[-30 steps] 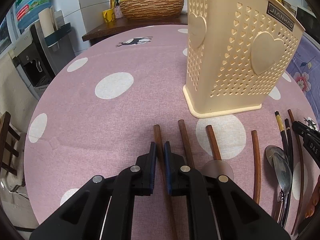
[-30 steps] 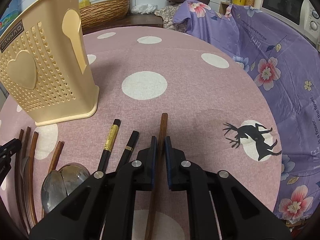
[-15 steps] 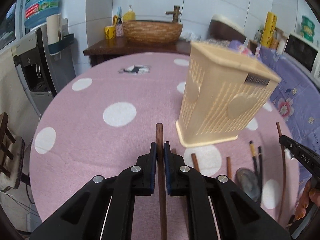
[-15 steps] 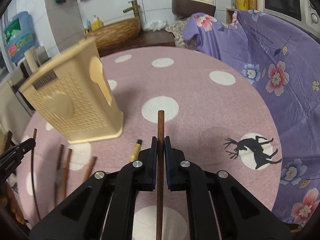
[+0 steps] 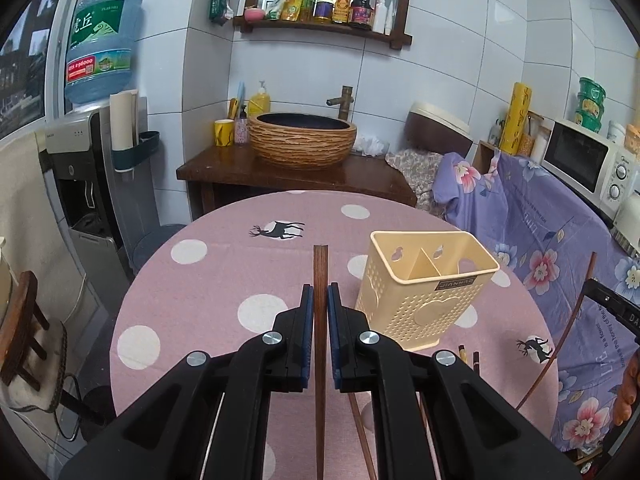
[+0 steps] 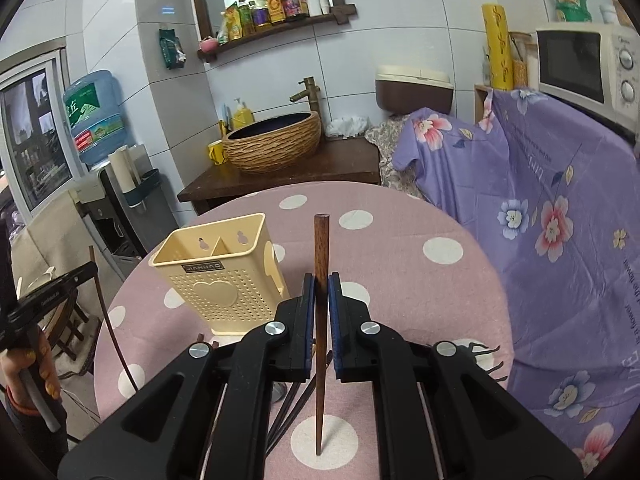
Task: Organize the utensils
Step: 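Lift both held chopsticks upright and carry them over the cream basket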
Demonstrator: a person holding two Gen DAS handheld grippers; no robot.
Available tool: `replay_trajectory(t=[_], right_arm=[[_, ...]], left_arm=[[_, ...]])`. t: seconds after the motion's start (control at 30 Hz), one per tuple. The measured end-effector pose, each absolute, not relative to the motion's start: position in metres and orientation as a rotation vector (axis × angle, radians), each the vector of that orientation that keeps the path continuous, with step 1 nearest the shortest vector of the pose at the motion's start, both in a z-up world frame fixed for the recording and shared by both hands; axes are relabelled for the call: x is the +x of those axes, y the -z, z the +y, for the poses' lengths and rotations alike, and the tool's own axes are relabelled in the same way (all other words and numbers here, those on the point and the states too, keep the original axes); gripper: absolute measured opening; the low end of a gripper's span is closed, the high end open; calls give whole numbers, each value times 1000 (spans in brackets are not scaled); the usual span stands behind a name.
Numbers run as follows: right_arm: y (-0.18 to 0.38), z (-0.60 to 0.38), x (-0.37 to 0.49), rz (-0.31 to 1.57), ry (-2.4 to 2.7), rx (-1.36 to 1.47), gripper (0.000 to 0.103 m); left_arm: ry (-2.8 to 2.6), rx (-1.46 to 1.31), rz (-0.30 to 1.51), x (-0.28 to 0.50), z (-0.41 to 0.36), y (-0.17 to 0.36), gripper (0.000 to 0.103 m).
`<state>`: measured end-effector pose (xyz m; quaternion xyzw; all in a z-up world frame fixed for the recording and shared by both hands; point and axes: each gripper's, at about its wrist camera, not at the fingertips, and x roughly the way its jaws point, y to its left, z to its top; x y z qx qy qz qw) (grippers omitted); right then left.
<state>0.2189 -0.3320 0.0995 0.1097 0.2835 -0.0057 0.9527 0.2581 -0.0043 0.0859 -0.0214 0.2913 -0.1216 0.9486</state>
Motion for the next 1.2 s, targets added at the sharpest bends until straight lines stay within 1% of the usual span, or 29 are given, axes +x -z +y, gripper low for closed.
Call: replay_trajectory(t=[0.23, 0.6, 0.83, 1.07, 1.13, 1.2], right_arm=[[-105, -332, 214, 573, -3, 222, 8], [-143, -320, 219, 521, -19, 146, 8], [-204, -313, 243, 444, -23, 99, 8], [-284, -302, 270, 330, -67, 155, 8], [-292, -294, 280, 317, -73, 154, 8], [-289, -288, 290, 326, -71, 161, 8]], left_arm=[[247, -55, 586, 254, 3, -90, 8], [219, -45, 481, 251, 11, -129, 8], [226, -51, 401, 269, 1, -193, 8], [271, -76, 317, 275, -20, -265, 8], [298, -90, 311, 278, -29, -276, 8], [308, -92, 312, 281, -41, -276, 8]])
